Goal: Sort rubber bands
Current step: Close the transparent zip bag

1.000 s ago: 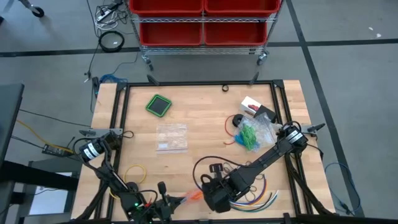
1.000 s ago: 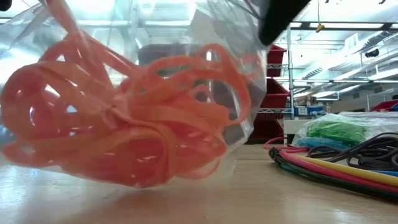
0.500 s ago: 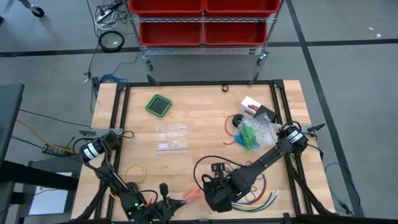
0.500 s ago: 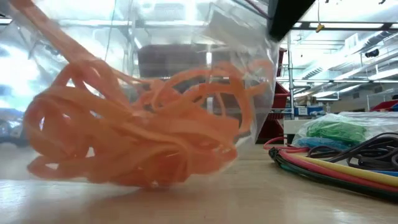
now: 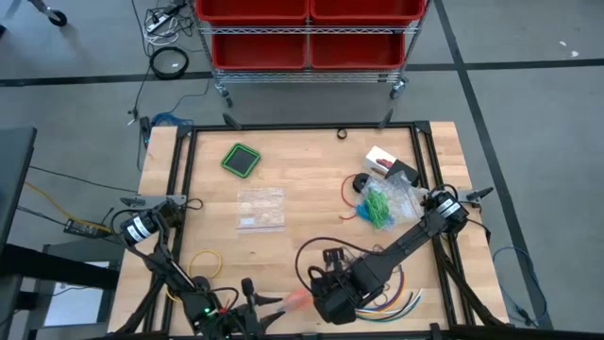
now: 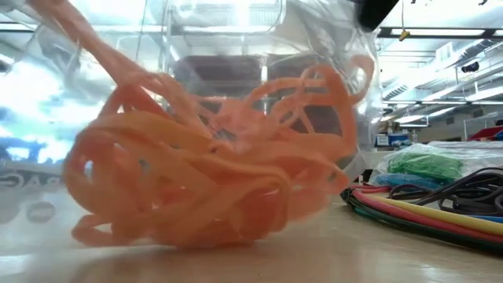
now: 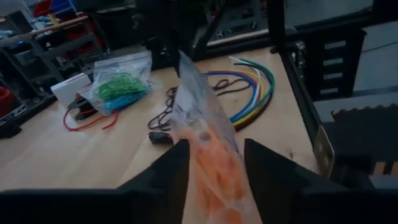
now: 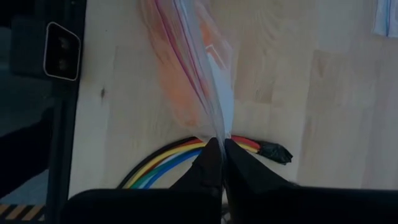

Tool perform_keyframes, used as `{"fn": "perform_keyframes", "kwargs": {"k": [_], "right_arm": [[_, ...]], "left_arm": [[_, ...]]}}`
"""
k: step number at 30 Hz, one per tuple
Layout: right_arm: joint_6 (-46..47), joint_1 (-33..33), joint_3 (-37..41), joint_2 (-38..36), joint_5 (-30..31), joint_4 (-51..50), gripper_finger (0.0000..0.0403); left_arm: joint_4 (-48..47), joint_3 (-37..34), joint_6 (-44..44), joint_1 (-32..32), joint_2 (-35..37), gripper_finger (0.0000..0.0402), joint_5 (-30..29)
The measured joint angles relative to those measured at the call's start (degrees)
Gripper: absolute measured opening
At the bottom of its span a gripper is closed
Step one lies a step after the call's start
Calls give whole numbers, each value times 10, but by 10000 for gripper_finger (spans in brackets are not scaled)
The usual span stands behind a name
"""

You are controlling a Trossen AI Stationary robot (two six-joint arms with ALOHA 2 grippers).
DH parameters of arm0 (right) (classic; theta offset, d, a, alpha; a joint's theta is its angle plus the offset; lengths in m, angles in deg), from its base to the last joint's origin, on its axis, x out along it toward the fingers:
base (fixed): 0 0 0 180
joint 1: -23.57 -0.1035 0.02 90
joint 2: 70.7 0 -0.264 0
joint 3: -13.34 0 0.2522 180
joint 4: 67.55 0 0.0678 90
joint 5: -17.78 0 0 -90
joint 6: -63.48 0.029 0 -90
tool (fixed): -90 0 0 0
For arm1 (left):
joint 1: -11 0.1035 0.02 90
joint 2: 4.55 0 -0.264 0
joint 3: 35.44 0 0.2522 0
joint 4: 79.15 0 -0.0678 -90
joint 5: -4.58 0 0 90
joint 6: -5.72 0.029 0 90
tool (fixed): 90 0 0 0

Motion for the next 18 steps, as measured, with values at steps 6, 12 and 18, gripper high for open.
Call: {"fn": "perform_keyframes", "kwargs": {"k": [6,12,18], "right_arm": [[0,-1,0,0,-1,0,0],[0,-1,0,0,-1,-1,0],[0,-1,0,0,0,-1,0]], "left_arm": [[8,0,1,5,0,177,-3],[31,0,2,5,0,158,-3],[45,0,2,5,0,122,-3]]}}
